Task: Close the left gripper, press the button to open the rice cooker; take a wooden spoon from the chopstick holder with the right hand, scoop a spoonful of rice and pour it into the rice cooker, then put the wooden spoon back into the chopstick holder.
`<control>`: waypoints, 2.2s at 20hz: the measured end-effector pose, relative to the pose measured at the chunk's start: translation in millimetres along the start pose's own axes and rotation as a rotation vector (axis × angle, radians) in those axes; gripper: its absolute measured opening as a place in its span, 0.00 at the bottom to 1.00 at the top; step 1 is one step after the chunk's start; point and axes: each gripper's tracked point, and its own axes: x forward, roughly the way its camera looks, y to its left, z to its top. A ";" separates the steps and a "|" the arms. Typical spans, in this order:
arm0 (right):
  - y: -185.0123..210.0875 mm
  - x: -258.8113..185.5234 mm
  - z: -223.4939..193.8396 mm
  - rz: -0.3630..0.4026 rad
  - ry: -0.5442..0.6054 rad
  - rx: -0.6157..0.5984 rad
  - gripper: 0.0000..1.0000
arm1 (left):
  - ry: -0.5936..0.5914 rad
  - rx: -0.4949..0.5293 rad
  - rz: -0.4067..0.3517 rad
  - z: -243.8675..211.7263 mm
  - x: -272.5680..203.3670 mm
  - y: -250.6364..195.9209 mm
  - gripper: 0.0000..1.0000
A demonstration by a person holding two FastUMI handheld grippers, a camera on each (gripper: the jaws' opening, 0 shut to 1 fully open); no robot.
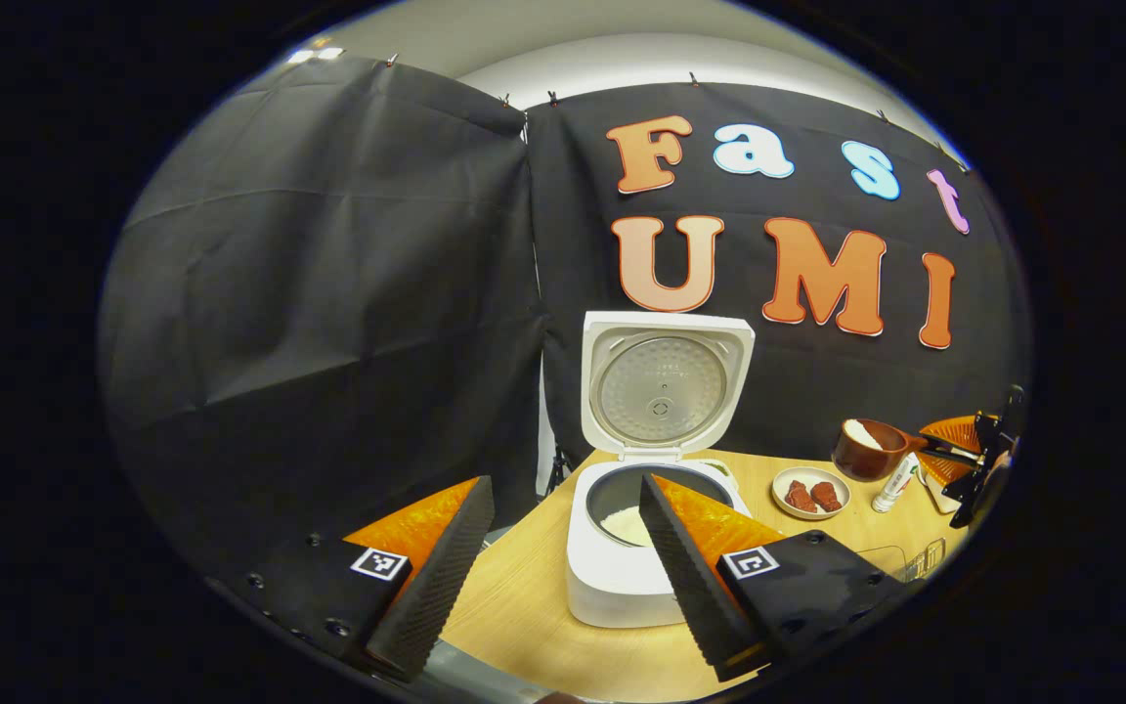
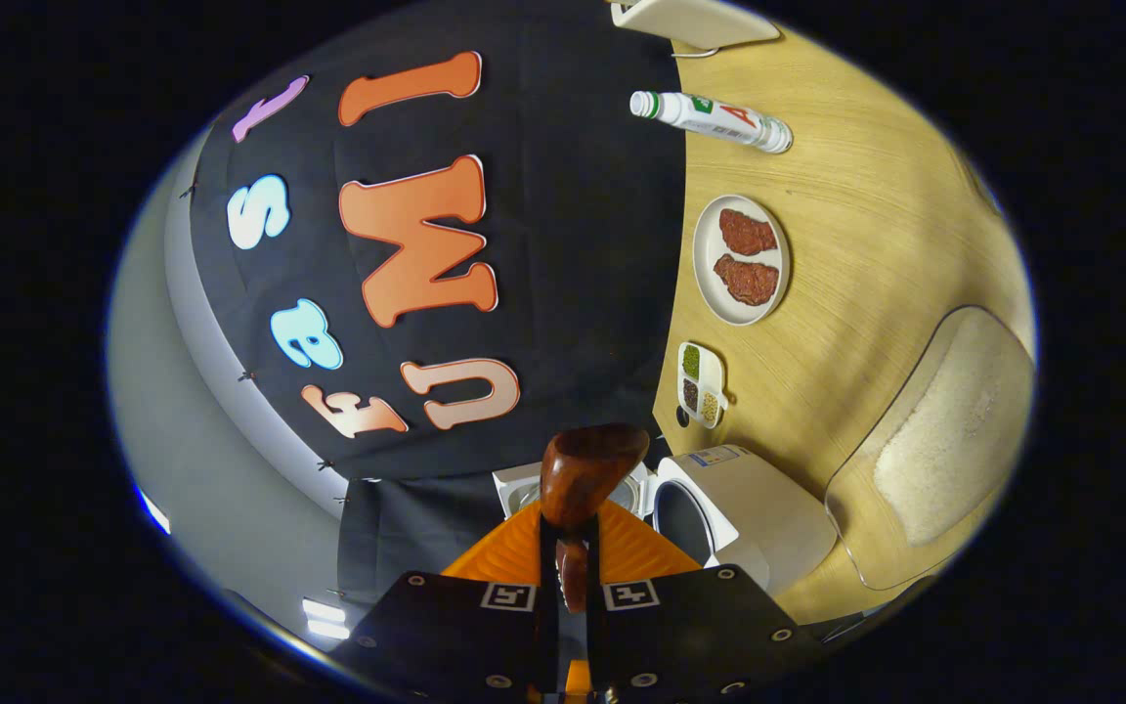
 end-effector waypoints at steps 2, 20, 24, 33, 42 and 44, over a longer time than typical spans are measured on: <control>6.3 18.8 -9.1 0.000 0.017 -0.013 0.11 | -0.008 0.006 0.013 1.1 0.1 9.3 1.00; -1.8 141.0 -74.1 -0.157 0.032 -0.441 0.11 | 0.049 -0.040 0.077 -27.7 14.5 69.7 1.00; -4.6 155.1 -78.4 -0.203 0.019 -0.629 0.11 | 0.067 -0.035 0.070 -36.5 21.0 73.0 1.00; 5.2 174.2 -85.5 -0.243 -0.021 -0.933 0.11 | 0.087 -0.033 0.053 -44.5 36.8 83.5 1.00; 42.0 177.0 -109.4 -0.176 -0.002 -1.329 0.11 | 0.100 -0.037 0.025 -46.4 53.1 75.6 1.00; 46.2 176.5 -117.1 -0.149 0.015 -1.387 0.11 | 0.099 -0.034 0.022 -47.5 54.6 74.0 1.00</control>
